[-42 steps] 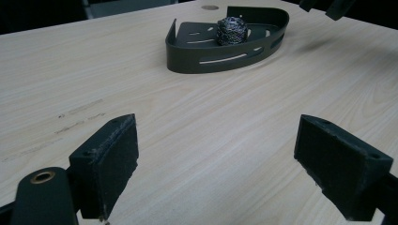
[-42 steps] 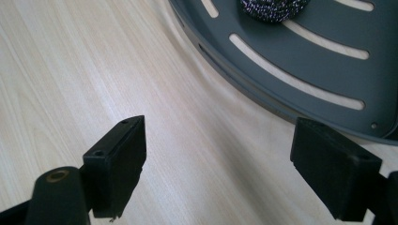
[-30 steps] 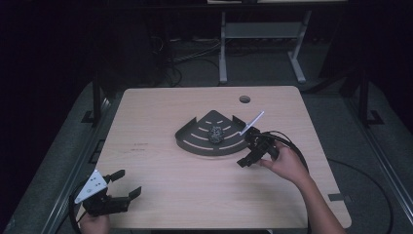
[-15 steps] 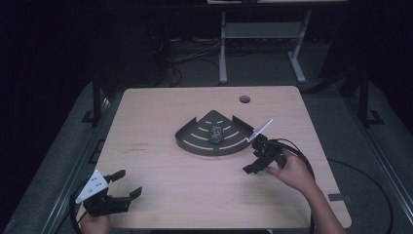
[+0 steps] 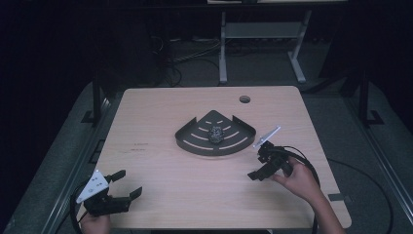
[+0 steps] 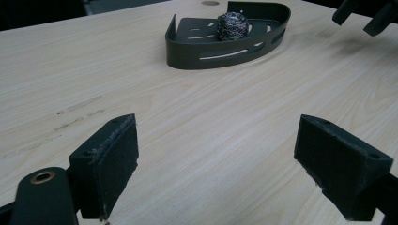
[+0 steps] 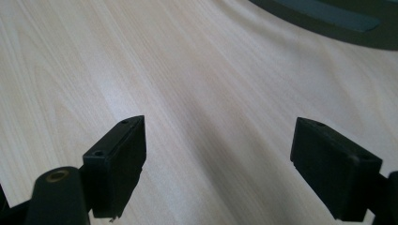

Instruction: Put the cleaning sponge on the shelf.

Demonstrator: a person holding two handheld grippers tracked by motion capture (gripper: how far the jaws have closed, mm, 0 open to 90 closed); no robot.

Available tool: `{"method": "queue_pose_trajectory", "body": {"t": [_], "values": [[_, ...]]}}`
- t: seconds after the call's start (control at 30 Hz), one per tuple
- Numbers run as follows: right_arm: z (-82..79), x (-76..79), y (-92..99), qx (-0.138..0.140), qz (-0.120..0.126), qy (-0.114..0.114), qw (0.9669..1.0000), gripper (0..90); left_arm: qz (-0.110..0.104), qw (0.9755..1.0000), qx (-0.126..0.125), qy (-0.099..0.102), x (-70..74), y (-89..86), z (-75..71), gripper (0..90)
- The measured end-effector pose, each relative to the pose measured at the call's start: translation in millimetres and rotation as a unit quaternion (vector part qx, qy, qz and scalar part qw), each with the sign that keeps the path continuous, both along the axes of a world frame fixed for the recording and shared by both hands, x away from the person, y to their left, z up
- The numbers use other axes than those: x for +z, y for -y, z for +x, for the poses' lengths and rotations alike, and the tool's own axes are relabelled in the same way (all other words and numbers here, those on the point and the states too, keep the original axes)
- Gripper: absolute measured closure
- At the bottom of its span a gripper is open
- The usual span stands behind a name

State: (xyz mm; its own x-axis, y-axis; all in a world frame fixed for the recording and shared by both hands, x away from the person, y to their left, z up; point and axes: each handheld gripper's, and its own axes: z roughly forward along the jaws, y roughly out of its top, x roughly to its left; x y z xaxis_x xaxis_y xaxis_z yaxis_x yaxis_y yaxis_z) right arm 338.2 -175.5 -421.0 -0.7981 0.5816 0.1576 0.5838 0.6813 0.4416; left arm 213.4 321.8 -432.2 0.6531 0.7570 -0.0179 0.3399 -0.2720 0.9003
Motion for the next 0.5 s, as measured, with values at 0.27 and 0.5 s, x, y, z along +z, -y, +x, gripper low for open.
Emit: {"method": "queue_pose_trajectory", "body": {"t": [0.27,0.5], "values": [[-9.3,-6.7,7.2,-0.007,0.007,0.0,1.0,18.1,0.001,1.0,0.0,0.0,-0.3,0.8,0.3,13.3],[-19.9,-9.1,11.5,-0.007,0.009,0.008,0.9999,18.1,0.002,1.0,-0.001,0.0,-0.4,0.7,0.4,13.3]]}}
